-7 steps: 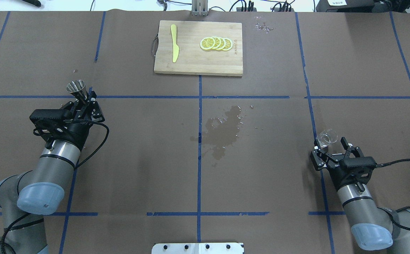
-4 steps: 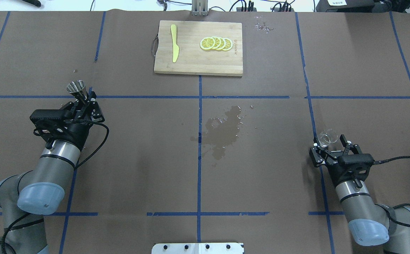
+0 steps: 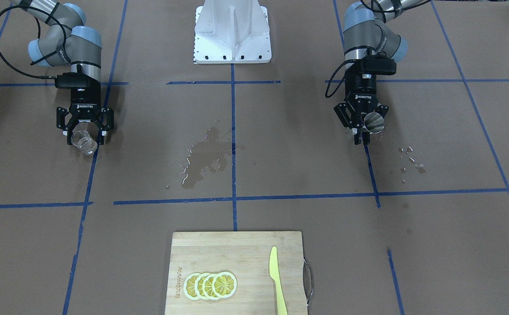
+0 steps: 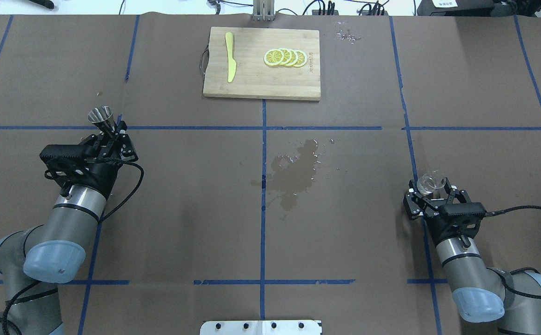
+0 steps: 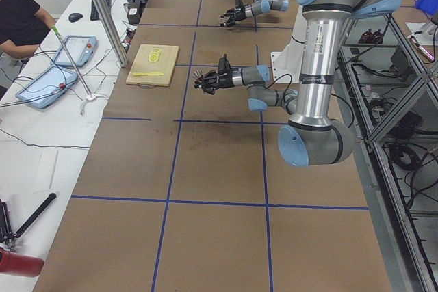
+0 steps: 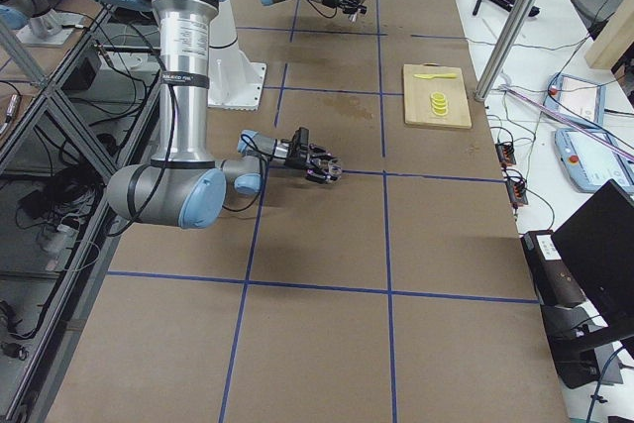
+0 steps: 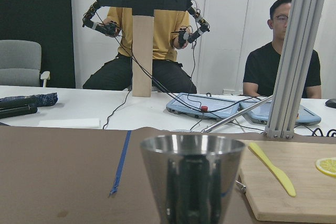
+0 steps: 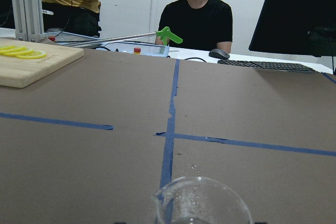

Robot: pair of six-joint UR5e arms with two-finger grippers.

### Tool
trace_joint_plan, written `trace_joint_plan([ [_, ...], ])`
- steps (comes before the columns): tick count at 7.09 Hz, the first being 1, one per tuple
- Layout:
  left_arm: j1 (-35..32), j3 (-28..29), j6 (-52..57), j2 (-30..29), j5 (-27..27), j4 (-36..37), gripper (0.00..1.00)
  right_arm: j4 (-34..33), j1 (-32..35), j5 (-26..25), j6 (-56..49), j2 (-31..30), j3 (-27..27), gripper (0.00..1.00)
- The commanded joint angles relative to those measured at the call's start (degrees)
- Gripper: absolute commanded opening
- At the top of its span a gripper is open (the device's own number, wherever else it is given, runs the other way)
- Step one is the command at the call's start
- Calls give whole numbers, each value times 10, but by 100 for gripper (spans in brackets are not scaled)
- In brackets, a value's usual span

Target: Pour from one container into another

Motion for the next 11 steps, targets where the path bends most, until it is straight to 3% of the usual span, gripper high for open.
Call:
trace_joint_plan([
  [1, 0, 0, 0, -1, 0, 0, 0, 1, 1, 8, -1, 5, -2, 78],
  [4, 1, 0, 1, -3, 0, 0, 0, 2, 3, 10, -2, 4, -1, 69],
  [5, 1, 0, 1, -5, 0, 0, 0, 2, 4, 12, -2, 3, 2, 62],
  [7, 1, 0, 1, -11, 0, 0, 0, 42, 5, 27, -36, 0, 2, 21],
  [9, 1, -1, 1, -15, 0, 0, 0, 56, 23, 36, -80, -1, 10, 0],
  [11, 1, -2, 1, -19, 0, 0, 0, 102, 34, 57, -98, -5, 31, 0],
])
